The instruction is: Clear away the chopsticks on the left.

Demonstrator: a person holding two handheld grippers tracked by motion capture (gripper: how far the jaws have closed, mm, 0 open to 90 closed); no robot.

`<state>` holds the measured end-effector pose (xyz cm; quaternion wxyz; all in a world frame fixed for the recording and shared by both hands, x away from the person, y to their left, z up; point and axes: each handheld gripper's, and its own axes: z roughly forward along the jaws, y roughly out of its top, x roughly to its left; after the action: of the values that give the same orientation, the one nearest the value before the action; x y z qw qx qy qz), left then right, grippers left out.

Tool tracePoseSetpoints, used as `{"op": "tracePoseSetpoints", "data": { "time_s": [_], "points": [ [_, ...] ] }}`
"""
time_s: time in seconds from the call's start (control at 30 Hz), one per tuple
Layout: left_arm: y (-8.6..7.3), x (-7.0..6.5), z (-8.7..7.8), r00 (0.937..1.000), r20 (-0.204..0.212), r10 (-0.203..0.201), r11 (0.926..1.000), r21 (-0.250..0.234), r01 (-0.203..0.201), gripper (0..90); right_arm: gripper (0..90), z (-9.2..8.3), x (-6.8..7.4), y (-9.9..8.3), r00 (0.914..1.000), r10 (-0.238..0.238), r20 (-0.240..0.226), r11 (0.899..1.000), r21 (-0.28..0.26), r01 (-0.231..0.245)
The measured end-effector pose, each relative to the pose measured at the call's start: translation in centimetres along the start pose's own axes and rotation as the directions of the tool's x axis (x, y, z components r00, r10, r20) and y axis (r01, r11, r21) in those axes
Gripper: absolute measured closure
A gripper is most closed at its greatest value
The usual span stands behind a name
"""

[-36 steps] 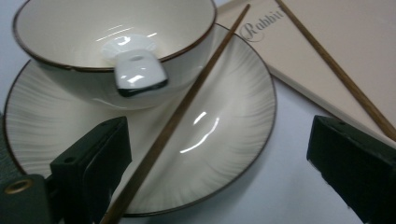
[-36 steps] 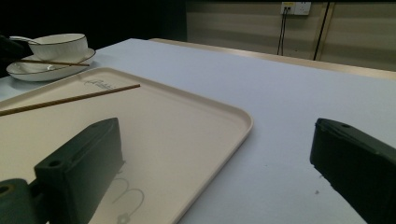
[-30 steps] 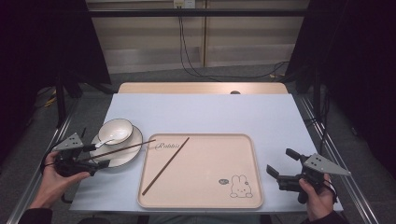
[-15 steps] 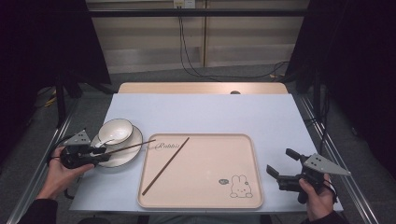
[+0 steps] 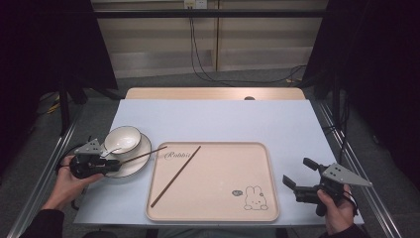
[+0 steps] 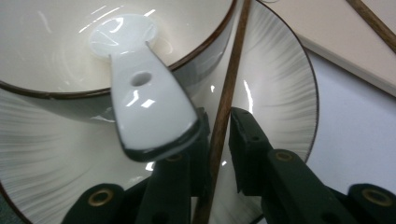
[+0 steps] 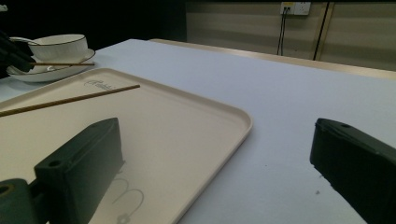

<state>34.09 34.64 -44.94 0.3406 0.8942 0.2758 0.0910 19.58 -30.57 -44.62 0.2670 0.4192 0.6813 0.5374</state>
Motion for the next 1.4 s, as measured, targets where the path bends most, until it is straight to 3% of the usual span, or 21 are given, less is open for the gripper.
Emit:
{"op": "tracePoseSetpoints", "data": {
  "time_s": [0.07, 0.3, 0.8, 1.1, 1.4],
  "points": [
    [0.0, -0.1, 0.0, 0.9999, 0.013, 0.003, 1.0000, -0.004, -0.003, 83.9, 2.2, 0.0, 0.0, 0.0, 1.0000, -0.002, 0.003, 1.000, 0.000, 0.002],
    [0.0, -0.2, 0.0, 0.9994, 0.034, 0.003, 1.0000, -0.001, -0.003, 84.3, 2.2, 0.0, 0.0, 0.0, 1.0000, -0.001, 0.003, 1.000, -0.001, 0.001],
    [1.2, -1.3, -0.7, 0.9960, 0.064, -0.062, 0.9967, -0.049, 0.065, 84.6, 2.2, 0.0, 0.0, 0.0, 1.0000, -0.001, 0.000, 1.000, -0.002, 0.001],
    [1.7, -2.1, -1.2, 0.9908, 0.080, -0.109, 0.9885, -0.096, 0.117, 84.6, 2.2, 0.0, 0.0, 0.0, 1.0000, 0.001, 0.001, 1.000, -0.003, -0.001],
    [1.8, -3.5, -1.3, 0.9844, 0.097, -0.147, 0.9813, -0.111, 0.157, 84.6, 2.2, 0.0, 0.0, 0.0, 1.0000, 0.003, 0.001, 1.000, -0.004, -0.003]
  ]
}}
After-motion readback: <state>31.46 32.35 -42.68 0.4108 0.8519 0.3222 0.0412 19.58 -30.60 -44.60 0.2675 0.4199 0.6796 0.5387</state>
